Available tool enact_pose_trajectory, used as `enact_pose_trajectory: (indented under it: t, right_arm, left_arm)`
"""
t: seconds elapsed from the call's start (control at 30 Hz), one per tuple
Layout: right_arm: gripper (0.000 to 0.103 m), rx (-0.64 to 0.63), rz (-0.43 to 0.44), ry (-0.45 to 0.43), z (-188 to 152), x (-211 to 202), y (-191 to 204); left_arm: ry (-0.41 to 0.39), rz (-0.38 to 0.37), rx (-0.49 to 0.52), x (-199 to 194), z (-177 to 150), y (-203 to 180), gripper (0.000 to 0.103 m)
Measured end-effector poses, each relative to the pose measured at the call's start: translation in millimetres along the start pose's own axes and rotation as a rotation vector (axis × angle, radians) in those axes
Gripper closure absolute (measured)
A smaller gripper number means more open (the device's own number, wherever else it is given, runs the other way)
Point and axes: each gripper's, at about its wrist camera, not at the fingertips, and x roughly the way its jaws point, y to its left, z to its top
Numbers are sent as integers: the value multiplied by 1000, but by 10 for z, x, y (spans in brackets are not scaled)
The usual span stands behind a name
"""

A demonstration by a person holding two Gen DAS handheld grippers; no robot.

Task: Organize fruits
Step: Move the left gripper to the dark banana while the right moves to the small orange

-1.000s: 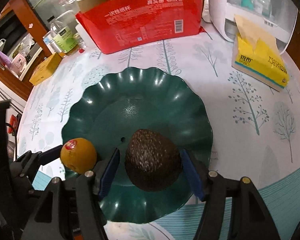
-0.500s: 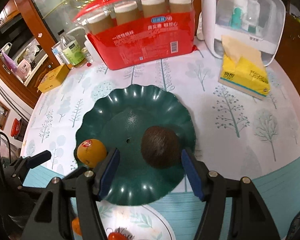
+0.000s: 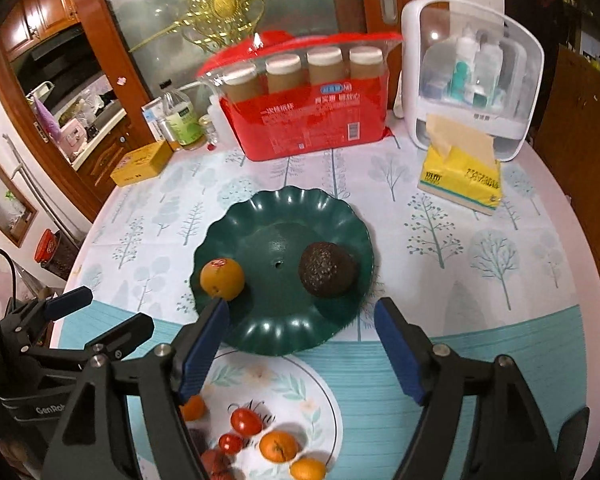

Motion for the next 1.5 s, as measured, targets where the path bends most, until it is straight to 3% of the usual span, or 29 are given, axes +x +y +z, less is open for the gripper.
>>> enact_pose_trajectory:
  t: [0.37, 0.63, 0.83, 1.03, 1.23, 1.5]
  right_arm:
    - [27, -36, 27, -59, -284, -594, 13]
    - [27, -99, 50, -68, -722, -858, 39]
    - [27, -177, 24, -49, -1162, -798, 77]
    - [27, -213, 22, 44, -1527, -458, 44]
    - [27, -207, 26, 125, -1785, -91, 3]
    - [27, -184, 36, 154, -1830, 139, -38]
  left_arm:
    - [-66, 31, 7, -648, -346, -212, 1]
    - [-42, -14, -17, -742, -792, -270, 1]
    - [10, -8, -33, -569, -1267, -247, 1]
    - [87, 4, -48, -205, -1661, -178, 2]
    - [169, -24, -144, 217, -1962, -1, 24]
    - [222, -11, -214, 502, -2099, 106, 37]
